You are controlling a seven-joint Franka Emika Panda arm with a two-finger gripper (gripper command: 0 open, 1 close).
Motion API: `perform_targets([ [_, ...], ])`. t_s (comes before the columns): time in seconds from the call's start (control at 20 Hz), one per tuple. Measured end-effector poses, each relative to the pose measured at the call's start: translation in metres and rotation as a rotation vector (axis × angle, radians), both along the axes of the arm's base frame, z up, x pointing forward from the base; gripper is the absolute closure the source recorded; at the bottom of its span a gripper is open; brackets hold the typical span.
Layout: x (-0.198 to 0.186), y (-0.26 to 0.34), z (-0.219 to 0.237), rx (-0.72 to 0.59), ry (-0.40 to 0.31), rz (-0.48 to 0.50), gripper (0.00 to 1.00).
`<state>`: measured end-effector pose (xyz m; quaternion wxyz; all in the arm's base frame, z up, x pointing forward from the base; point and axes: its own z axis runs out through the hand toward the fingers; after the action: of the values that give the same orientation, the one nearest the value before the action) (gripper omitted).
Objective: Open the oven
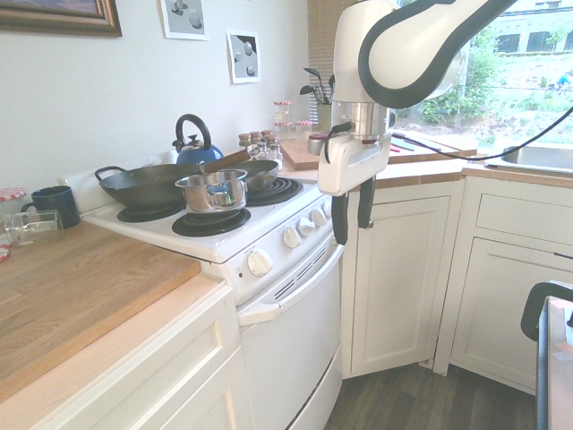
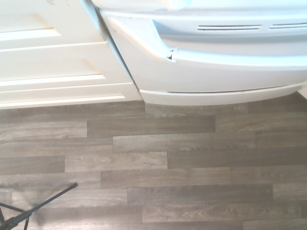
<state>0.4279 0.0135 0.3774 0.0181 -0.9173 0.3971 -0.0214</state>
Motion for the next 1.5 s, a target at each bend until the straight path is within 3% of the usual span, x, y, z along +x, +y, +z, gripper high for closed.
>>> perform_targets([
  [0.2,-0.004,-0.008,-0.012,-0.007,0.028,-0.008,0.00],
  [0.5,0.009,-0.041,-0.076,0.025,0.090,-0.009,0.00],
  [0.75,0.058,-0.072,-0.122,0.004,0.099,-0.018,0.00],
  [1.1,0.141,-0.094,-0.137,-0.022,0.058,0.020,0.00],
  [1.5,0.163,-0.097,-0.183,0.009,0.076,0.092,0.00],
])
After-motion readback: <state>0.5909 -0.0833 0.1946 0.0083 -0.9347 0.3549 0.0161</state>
